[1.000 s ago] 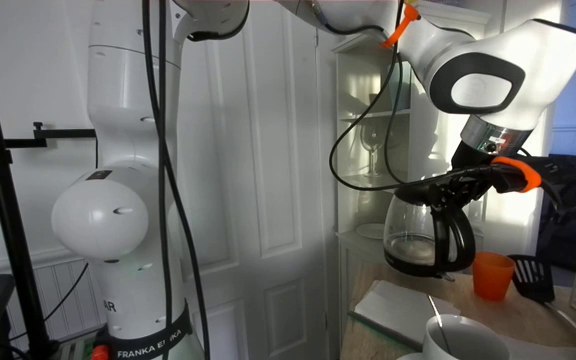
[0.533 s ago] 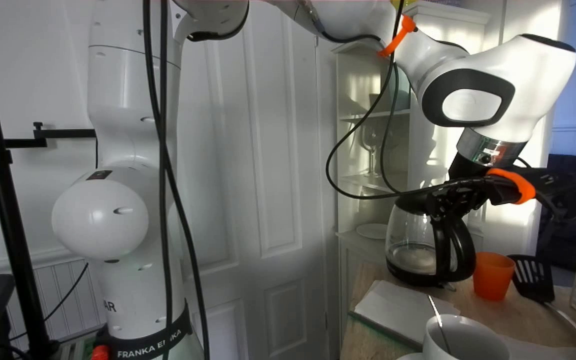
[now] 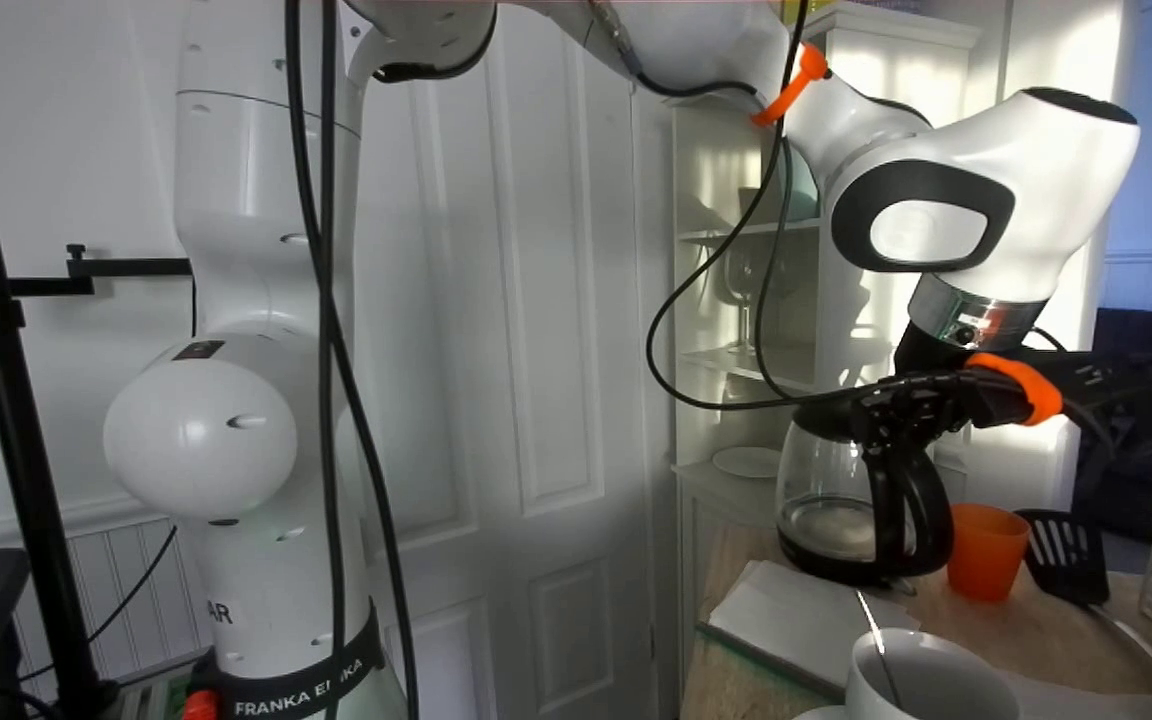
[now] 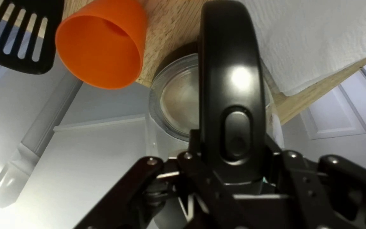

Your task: Pick up the electric kettle and move it to the bottom left corner of the kitchen counter

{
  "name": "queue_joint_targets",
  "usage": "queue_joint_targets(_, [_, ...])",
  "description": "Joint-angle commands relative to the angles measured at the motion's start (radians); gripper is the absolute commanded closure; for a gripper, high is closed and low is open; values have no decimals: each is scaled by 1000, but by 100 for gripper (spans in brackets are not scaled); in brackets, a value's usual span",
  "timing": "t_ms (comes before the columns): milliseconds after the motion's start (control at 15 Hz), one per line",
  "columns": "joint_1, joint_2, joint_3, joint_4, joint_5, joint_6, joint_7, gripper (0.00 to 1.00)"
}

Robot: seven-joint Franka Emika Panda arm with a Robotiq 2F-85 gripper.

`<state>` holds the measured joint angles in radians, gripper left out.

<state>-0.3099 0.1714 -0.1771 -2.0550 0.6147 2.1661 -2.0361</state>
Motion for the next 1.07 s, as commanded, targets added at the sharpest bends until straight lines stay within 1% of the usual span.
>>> queue_joint_targets(0, [0,-57,5,-37,55,19,-20,81])
queue_joint_targets(267, [4,-59,-1,-43,27,22,-2,81])
queue_joint_targets(600, [4,-65,-12,-46,-42,3,16,81])
queue_joint_targets(1000, [-3,-77,-24,-45,-115,-40,10,81])
